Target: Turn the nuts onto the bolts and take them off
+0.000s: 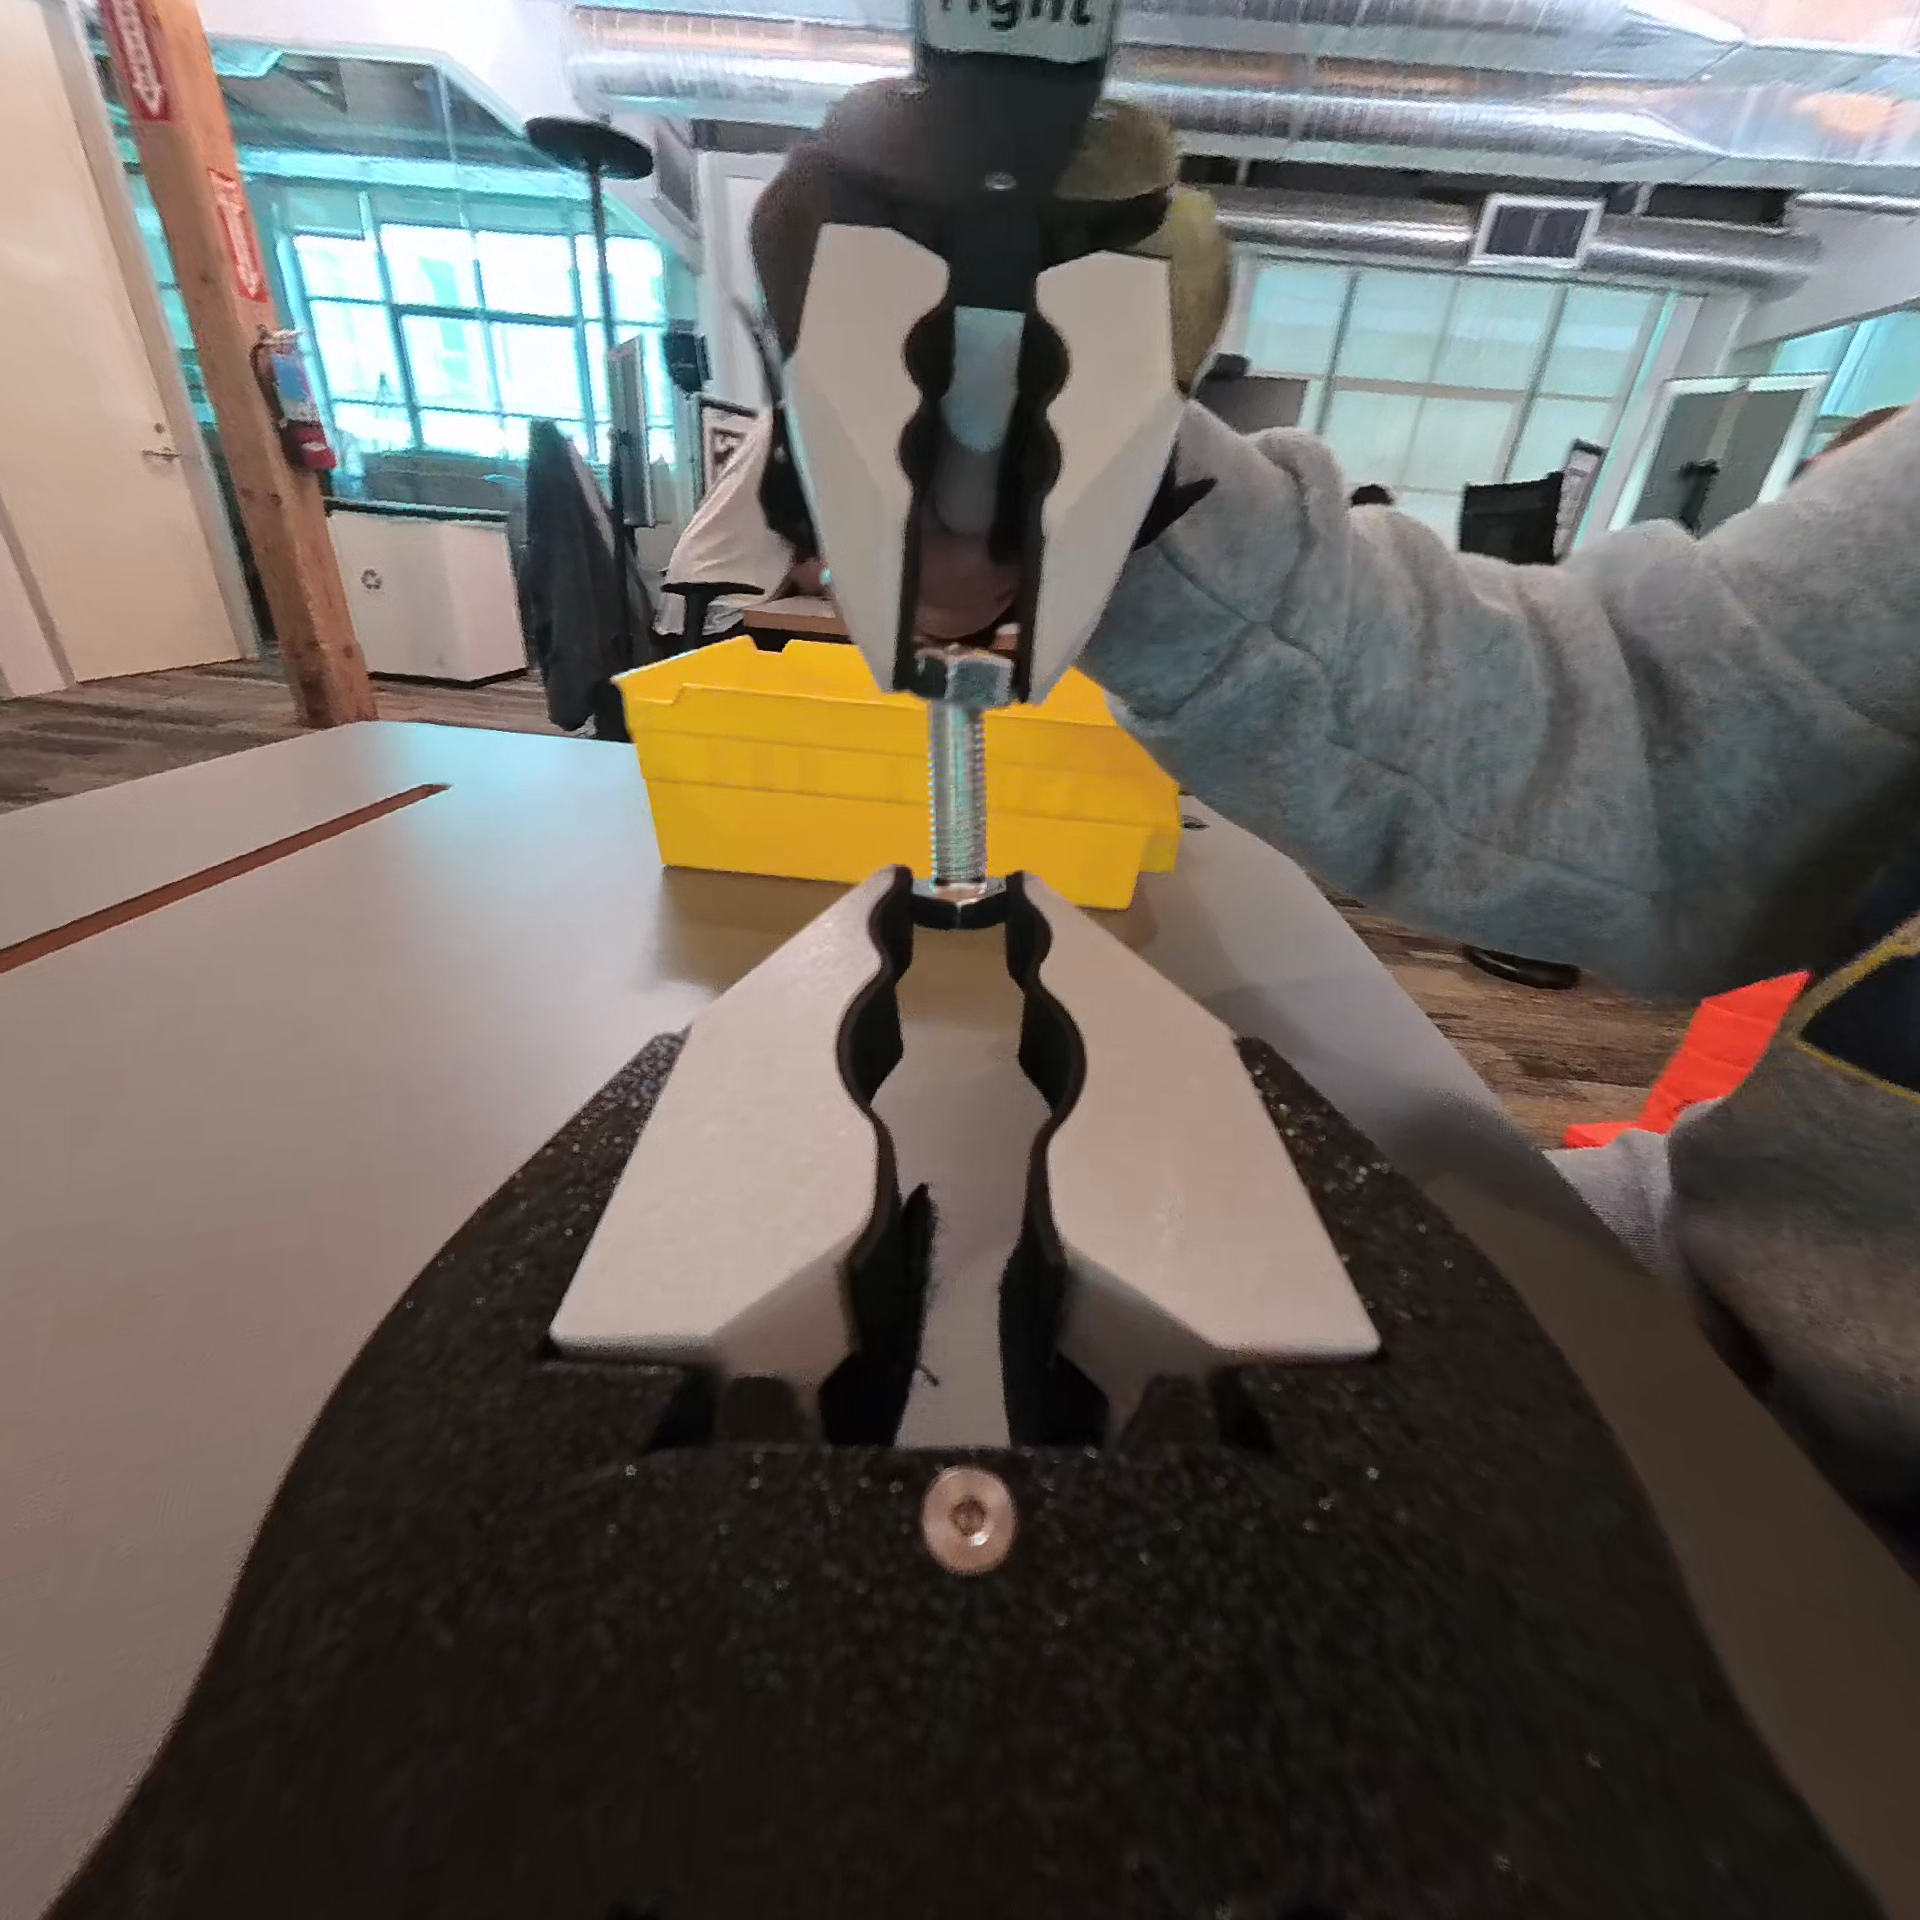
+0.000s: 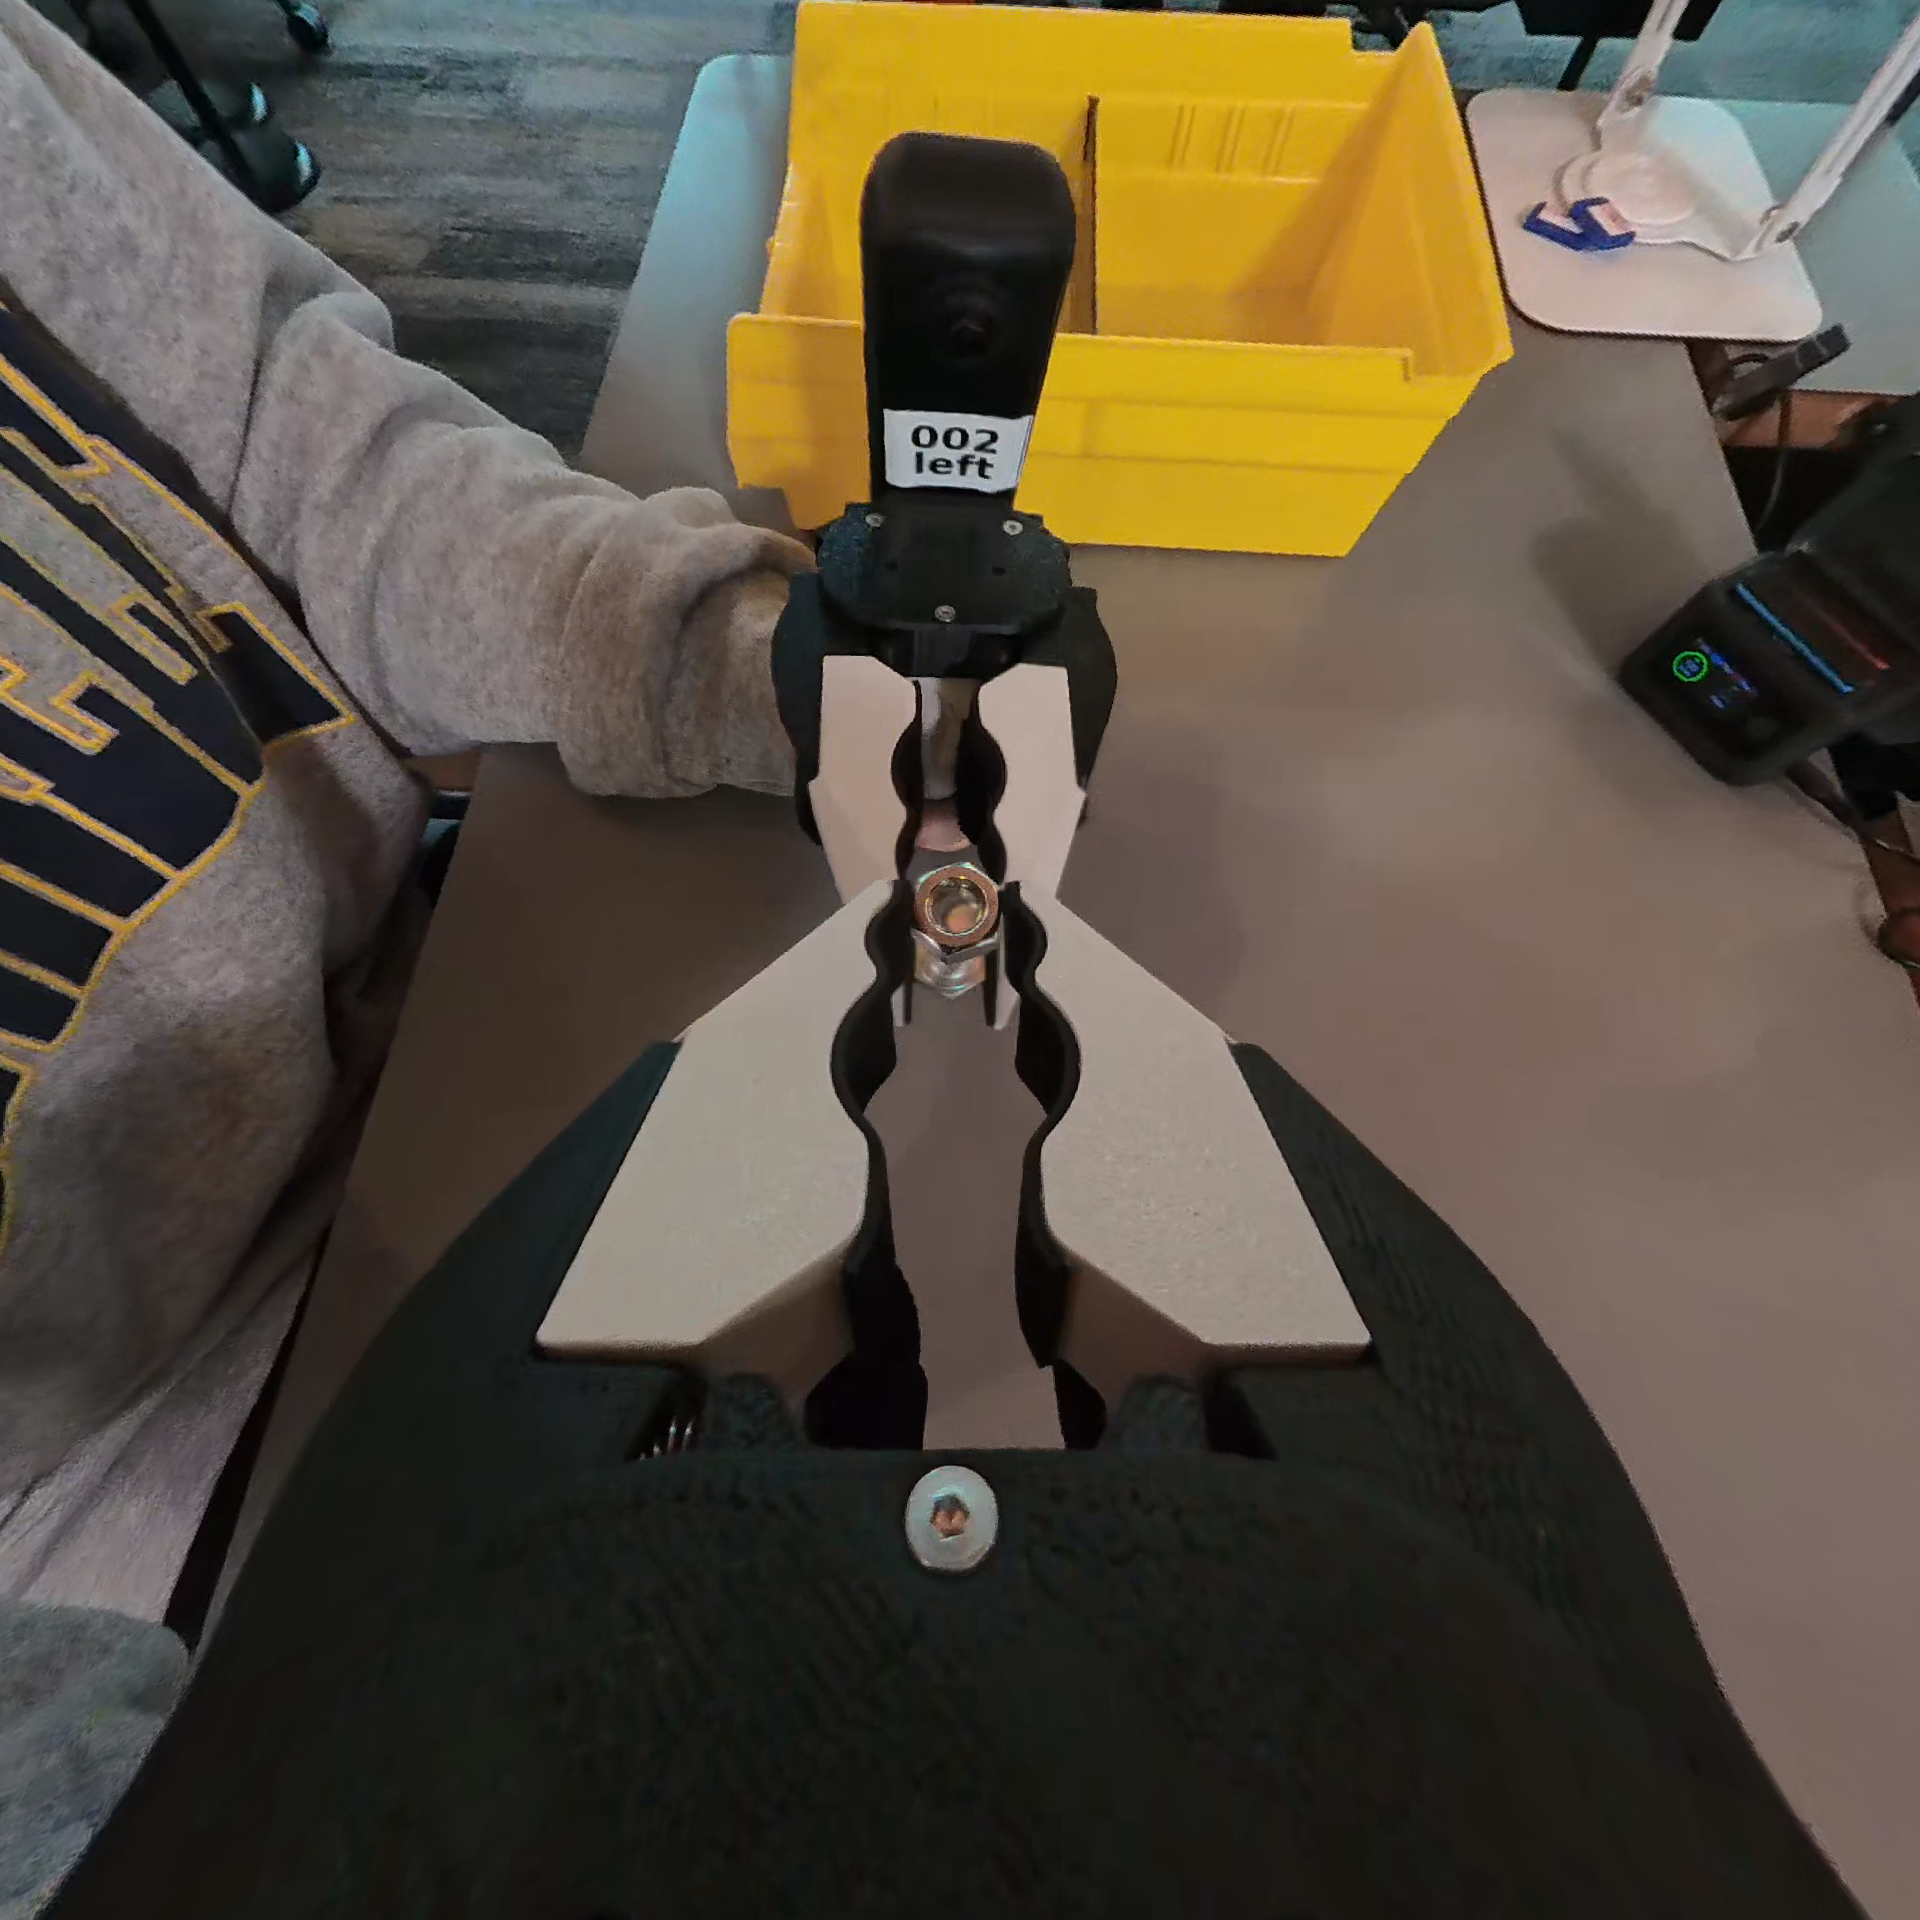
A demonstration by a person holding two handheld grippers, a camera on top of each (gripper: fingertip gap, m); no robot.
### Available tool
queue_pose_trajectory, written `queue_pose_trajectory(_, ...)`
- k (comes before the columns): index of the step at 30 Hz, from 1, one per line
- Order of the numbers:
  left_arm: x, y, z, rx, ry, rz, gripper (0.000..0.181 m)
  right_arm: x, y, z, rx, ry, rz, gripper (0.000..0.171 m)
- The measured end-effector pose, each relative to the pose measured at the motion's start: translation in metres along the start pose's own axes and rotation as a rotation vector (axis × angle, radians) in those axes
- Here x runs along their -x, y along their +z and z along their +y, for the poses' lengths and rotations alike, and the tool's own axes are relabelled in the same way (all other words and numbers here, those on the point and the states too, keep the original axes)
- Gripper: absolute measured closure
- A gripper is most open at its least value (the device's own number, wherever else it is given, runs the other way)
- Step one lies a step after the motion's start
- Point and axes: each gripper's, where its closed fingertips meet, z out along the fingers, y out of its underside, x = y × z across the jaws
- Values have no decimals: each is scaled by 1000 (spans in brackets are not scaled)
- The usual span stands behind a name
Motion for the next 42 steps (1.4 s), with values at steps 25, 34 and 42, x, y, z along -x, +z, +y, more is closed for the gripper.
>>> queue_pose_trajectory(25,26,-2,12,71,13,-197,166,-30,7,12,-51,410,484,155)
queue_pose_trajectory(34,25,-1,12,70,18,-185,166,-29,6,13,-71,396,489,154)
queue_pose_trajectory(42,27,-4,8,38,6,-190,166,-27,1,2,-145,338,499,128)
